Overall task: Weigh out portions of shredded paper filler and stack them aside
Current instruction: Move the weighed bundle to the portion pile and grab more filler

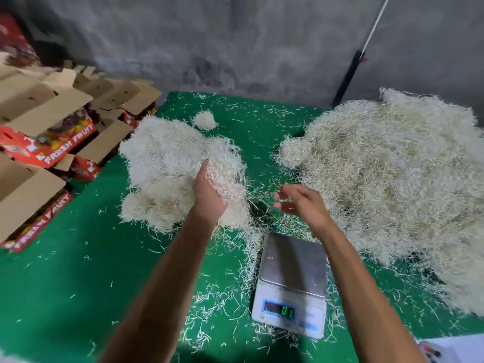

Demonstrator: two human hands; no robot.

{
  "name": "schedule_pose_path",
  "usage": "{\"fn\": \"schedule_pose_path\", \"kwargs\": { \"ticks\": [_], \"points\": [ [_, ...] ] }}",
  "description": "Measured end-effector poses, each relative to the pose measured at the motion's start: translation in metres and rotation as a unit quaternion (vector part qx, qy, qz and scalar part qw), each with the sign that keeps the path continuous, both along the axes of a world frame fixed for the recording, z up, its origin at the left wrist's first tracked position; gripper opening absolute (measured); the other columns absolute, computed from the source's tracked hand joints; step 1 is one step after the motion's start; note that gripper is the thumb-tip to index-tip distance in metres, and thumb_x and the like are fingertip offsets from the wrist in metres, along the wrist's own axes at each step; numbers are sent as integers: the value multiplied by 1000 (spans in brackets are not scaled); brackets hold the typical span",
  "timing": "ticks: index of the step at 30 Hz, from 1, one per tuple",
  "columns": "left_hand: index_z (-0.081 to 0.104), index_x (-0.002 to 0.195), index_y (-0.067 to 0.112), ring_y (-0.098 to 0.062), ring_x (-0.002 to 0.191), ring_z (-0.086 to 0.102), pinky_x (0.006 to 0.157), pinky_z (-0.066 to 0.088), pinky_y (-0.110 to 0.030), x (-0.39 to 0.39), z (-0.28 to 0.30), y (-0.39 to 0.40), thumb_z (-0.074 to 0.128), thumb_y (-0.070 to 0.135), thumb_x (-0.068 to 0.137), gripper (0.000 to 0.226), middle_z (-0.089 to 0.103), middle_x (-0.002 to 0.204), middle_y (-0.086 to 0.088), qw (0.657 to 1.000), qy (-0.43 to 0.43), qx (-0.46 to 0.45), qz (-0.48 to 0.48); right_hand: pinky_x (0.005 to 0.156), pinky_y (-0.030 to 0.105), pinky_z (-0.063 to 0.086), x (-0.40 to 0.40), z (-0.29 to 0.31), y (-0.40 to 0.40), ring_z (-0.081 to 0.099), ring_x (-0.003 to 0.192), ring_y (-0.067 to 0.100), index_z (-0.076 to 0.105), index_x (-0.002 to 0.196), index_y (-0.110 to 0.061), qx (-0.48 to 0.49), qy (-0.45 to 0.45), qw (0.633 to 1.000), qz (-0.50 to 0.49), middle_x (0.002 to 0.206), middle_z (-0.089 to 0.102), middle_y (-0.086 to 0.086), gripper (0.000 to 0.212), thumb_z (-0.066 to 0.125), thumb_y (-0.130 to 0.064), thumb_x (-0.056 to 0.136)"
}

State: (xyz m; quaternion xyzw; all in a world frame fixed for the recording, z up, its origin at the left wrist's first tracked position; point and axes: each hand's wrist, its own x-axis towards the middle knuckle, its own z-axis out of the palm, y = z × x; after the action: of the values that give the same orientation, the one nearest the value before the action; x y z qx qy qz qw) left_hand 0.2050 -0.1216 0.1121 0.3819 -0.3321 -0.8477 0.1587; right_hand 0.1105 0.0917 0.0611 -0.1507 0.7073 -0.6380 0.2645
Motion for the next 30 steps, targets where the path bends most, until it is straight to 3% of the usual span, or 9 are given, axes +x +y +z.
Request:
{"fn": "schedule_pose_path", "kwargs": {
  "ticks": [5,8,10,13,16,19,22,25,30],
  "points": [
    [60,131,18,-30,117,66,93,57,-47,-1,13,5,48,39,105,36,54,145,-17,999,30,-6,-25,116,47,40,20,-47,24,52,131,20,36,158,-29,248,108,957,102,152,49,5,68,69,-27,98],
    [48,146,11,-42,136,48,112,40,-57,-9,5,23,53,42,102,55,42,154,-22,996,19,-4,-86,96,45,57,37,-53,7,70,92,14,61,135,-14,273,151,946,93,111,72,11,36,51,-37,108],
    [38,152,13,-39,143,38,116,32,-52,-12,-1,32,61,50,94,73,37,158,-17,992,-47,-83,-84,66,36,59,42,-43,0,64,59,5,70,92,-10,236,182,954,41,71,68,3,54,34,-45,111],
    [37,150,17,-29,126,51,100,43,-38,-5,-29,40,80,45,82,85,53,140,-9,913,-127,-339,-188,51,23,42,42,-7,-6,47,42,4,62,68,-17,118,174,976,-46,54,52,-6,60,30,-41,113],
    [63,117,47,-13,97,68,68,53,-19,9,-61,49,87,34,76,49,73,107,8,814,-56,-424,-394,53,26,43,30,45,-6,45,48,14,59,67,-19,9,154,986,-62,55,49,-5,56,36,-43,112],
    [57,126,51,5,83,63,68,47,-14,15,-88,68,86,47,74,61,56,138,12,714,-53,-512,-474,54,26,37,22,89,3,40,52,14,60,67,-24,-70,140,987,-34,58,48,-7,51,43,-46,109],
    [43,147,31,1,93,57,81,46,-20,9,-107,84,80,54,78,82,58,137,3,776,-96,-494,-379,59,29,36,23,105,15,41,57,18,60,68,-22,-112,157,981,-22,62,48,-2,49,45,-46,108],
    [30,156,21,3,74,61,58,52,-17,9,-106,89,79,55,80,95,62,105,3,860,-145,-375,-313,66,31,48,25,100,28,52,64,20,69,87,-13,-159,166,972,-57,72,62,5,45,41,-39,111],
    [4,159,38,-28,142,35,114,37,-50,17,-122,98,73,80,67,123,15,166,1,883,-133,-219,-394,72,34,63,27,51,46,74,75,24,71,108,-11,31,139,988,-53,111,76,9,43,45,-46,109]
  ]
}}
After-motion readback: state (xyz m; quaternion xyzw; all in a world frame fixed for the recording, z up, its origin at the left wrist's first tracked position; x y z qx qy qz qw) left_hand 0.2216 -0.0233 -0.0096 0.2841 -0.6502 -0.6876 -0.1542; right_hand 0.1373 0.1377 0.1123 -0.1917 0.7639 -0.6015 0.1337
